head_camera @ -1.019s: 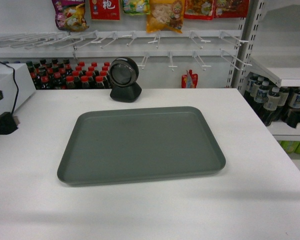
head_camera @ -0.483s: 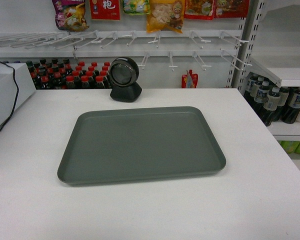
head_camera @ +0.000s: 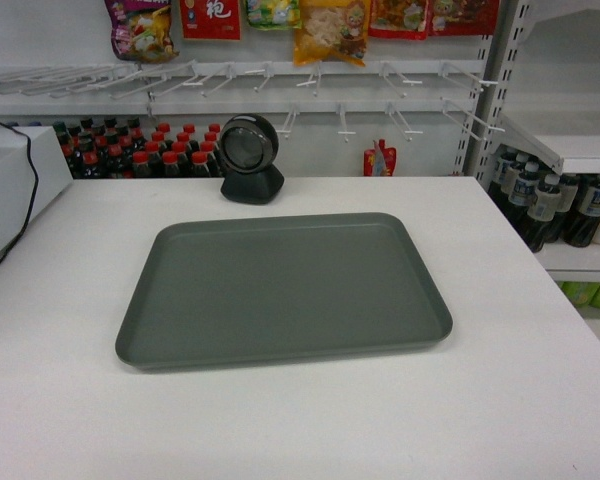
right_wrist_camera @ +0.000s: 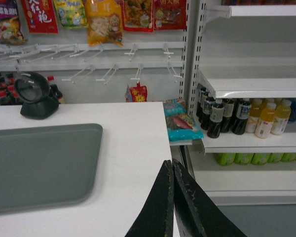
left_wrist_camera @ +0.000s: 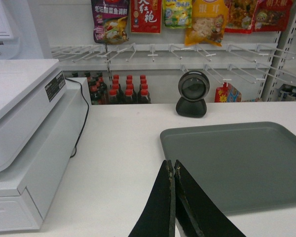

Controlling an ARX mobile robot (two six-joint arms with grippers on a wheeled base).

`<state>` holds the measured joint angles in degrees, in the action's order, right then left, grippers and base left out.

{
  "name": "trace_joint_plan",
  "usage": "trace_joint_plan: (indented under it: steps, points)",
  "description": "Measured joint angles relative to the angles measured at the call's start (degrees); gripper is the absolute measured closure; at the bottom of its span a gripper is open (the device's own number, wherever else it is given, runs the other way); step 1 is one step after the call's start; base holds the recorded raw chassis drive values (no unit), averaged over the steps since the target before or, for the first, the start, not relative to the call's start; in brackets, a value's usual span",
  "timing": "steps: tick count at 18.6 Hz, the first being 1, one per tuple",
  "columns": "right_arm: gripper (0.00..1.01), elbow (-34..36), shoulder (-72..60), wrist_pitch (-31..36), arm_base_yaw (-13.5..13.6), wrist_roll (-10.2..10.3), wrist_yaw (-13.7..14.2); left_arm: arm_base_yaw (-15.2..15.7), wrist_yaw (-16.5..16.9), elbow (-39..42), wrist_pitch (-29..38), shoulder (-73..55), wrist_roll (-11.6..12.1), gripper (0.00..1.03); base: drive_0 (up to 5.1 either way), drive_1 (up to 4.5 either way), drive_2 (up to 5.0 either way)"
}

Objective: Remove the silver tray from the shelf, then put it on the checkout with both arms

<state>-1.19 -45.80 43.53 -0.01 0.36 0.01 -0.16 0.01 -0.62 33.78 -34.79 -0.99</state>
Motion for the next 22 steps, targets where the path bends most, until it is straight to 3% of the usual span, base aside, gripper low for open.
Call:
trace_joint_plan:
  steps: [11,18,21,22]
  points:
    - [0.99,0.5,22.1,-20.0,0.0,0.0,0.0,0.0,0.0,0.0,-16.7,17.7,0.0,1.02,0.0,0.00,0.0]
    - [0.99,0.5,31.9,-29.7,0.0,0.0,0.0,0.0,0.0,0.0,-23.7,24.8,0.0,1.02,0.0,0.00,0.0]
    - [0.99,0.5,34.1,-31.7,0.0,0.0,0.0,0.0,0.0,0.0,-34.5,33.2,0.0,1.02,0.0,0.00,0.0]
    - [0.99,0.5,34.7,-32.5,0.0,0.0,0.0,0.0,0.1,0.0,-32.9,34.2,0.0,1.02,0.0,0.00,0.0]
